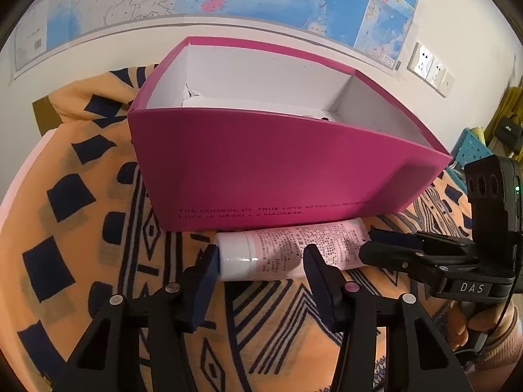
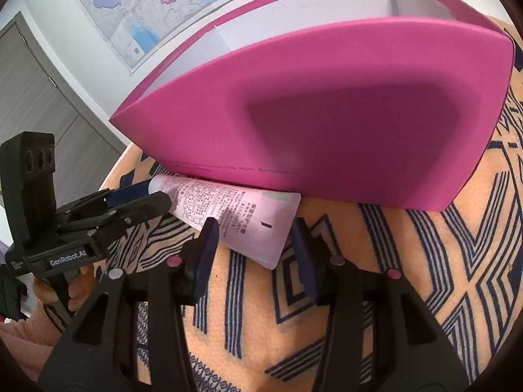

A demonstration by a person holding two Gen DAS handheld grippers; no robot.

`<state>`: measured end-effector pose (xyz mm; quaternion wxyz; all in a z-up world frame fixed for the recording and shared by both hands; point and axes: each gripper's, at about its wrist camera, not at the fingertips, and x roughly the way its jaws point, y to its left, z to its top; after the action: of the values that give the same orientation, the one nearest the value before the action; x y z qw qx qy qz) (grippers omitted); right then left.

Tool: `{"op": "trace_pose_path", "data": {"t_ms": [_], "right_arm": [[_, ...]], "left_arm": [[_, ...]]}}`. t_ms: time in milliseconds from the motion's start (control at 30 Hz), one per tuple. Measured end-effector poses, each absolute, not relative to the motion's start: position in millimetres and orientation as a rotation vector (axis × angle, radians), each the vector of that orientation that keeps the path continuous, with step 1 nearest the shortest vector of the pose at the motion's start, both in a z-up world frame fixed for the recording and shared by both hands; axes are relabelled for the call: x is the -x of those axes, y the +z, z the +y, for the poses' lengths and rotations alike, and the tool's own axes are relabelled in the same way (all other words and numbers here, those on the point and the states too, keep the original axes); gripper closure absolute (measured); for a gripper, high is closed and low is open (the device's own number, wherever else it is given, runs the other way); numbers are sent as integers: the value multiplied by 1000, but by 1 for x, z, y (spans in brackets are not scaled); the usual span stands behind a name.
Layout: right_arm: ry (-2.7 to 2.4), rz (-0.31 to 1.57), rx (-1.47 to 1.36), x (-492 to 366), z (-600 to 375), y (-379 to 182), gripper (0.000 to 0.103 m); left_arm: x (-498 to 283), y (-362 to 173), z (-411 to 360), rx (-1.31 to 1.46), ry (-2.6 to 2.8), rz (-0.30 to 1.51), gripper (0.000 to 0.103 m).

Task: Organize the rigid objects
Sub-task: 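Grasp the white tube with pink print beside the box with both grippers, then lift the white tube and carry it over the pink box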

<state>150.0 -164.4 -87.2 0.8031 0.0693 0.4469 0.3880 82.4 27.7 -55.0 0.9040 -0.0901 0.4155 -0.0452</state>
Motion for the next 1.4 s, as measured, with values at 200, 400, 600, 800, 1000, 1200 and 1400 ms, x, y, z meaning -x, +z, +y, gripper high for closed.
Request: {"op": "trace_pose_path", "data": {"t_ms": [200,400,600,800,1000,1200,1400], "right_arm": [[838,956,-141,-148,-165,-87,54],[837,935,-119,-143,-166,-83,54],[840,913,-115,-136,-171,-75,54],[845,882,-111,-127,-177,-65,54],[854,840,-106,-117,-185,-51,54],[865,790,-98,-108,-190,-34,54],[878,737,-80,-102,-189,-15,54]], "left_arm": [[-77,-56,26,188,-95,861,50],[-70,-53,23,195,-108,853,50],[-64,-47,20,199,-118,838,50],[-55,-35,15,195,-126,806,50],[-47,-23,10,189,-135,775,50],[-40,-7,9,178,-136,732,50],[-36,10,10,169,-136,686,50]]}}
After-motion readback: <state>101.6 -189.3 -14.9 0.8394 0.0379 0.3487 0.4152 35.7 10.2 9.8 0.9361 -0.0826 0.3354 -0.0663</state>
